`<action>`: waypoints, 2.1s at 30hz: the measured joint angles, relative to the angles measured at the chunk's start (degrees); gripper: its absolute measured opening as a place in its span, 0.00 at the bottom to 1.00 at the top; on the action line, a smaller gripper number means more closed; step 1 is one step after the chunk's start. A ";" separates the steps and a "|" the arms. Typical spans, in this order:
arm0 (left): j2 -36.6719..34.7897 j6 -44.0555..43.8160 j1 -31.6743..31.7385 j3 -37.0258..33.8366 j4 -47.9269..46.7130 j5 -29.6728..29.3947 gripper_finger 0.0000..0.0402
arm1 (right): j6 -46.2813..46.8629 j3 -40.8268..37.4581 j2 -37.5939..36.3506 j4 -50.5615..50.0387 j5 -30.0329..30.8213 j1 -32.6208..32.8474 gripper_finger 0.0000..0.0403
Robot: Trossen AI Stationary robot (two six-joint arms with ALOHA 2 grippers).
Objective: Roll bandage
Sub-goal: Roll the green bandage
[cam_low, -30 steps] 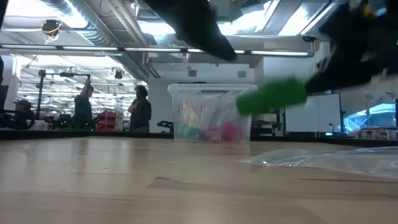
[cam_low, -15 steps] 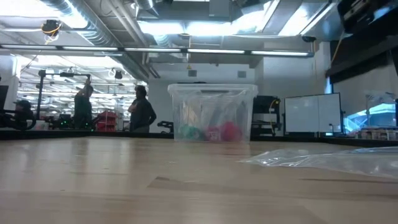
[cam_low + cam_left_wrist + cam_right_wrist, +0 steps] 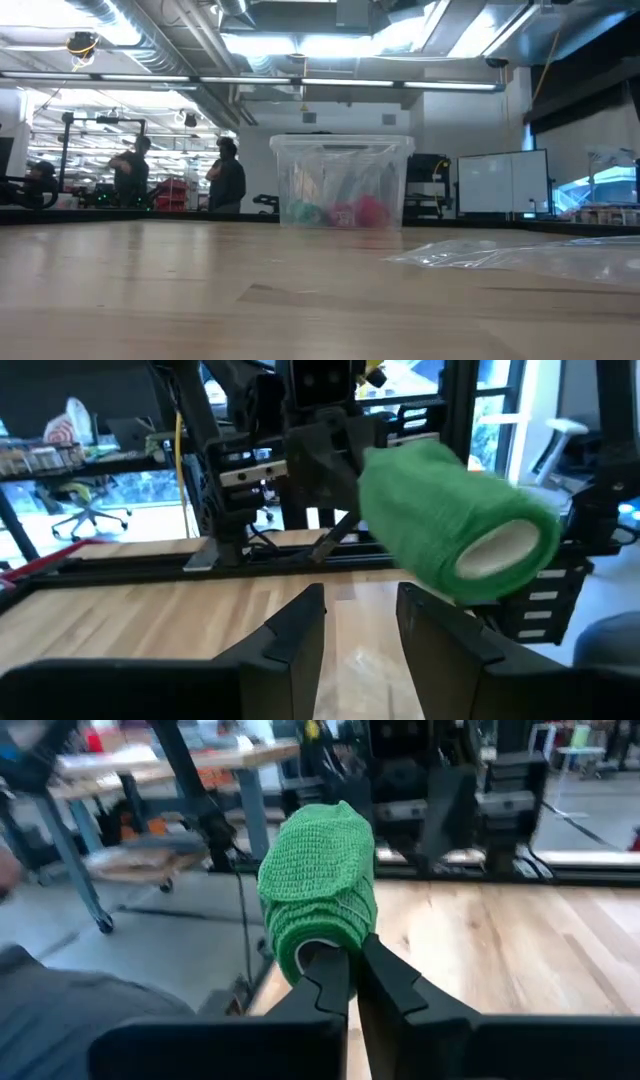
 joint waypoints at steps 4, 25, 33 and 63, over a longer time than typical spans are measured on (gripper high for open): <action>-0.04 1.98 -0.70 0.95 -0.07 -0.61 0.30 | 1.60 1.56 -0.01 -5.22 1.67 0.02 0.02; -0.41 3.58 -4.80 1.19 -6.60 -12.01 0.30 | 9.21 1.47 0.04 -9.48 4.28 -0.04 0.02; -0.41 2.29 -2.63 1.19 -6.57 -9.31 0.30 | 9.16 1.47 0.04 -8.08 5.02 -0.52 0.02; -0.06 3.78 -0.34 1.15 -5.79 -4.73 0.03 | 12.08 1.40 4.39 -1.92 6.73 -0.46 0.12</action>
